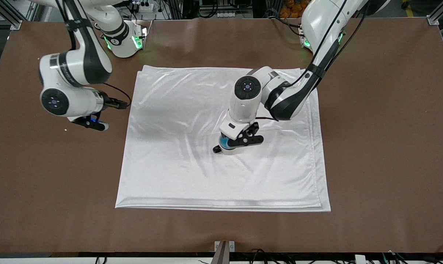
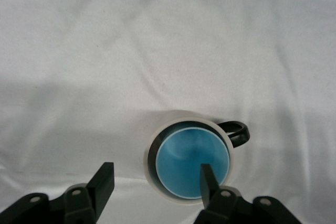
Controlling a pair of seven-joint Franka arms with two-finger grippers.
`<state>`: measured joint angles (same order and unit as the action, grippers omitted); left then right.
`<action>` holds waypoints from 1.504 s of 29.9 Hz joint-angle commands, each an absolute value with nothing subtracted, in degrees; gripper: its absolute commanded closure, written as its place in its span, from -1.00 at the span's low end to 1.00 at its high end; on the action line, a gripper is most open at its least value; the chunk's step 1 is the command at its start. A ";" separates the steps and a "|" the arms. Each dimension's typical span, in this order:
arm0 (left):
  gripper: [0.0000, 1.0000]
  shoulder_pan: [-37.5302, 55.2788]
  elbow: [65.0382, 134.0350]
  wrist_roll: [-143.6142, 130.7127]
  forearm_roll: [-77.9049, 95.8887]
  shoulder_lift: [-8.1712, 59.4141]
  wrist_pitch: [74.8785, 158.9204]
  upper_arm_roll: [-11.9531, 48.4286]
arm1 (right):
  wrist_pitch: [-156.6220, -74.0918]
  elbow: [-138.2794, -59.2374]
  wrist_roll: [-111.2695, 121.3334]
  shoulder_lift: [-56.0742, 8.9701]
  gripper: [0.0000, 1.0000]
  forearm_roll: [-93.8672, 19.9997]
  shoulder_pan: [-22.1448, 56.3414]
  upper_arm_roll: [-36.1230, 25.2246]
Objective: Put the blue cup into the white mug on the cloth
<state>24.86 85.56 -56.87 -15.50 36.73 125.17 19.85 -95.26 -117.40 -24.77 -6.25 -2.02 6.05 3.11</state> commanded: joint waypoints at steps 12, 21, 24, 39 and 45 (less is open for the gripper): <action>-1.00 11.70 86.48 -33.33 -13.55 12.93 101.79 20.21 | -81.47 -93.69 -9.85 -5.36 -1.00 -2.20 3.78 3.52; -1.00 -2.79 87.10 -23.74 -3.62 3.35 93.34 19.95 | -86.30 -92.46 -9.14 -5.01 -1.00 -1.67 3.87 3.78; -1.00 -7.55 87.19 -17.78 -1.24 2.03 92.99 19.95 | -87.97 -92.37 -9.14 -4.49 -1.00 -1.50 3.87 3.52; -1.00 -14.06 86.49 -10.63 -0.97 -0.09 90.09 19.51 | -94.92 -92.11 -9.14 -4.57 -1.00 -0.18 1.49 3.52; -1.00 -13.89 86.31 -10.90 -1.67 -0.35 89.91 19.42 | -95.01 -92.20 -9.05 -5.10 -1.00 -0.18 0.70 3.52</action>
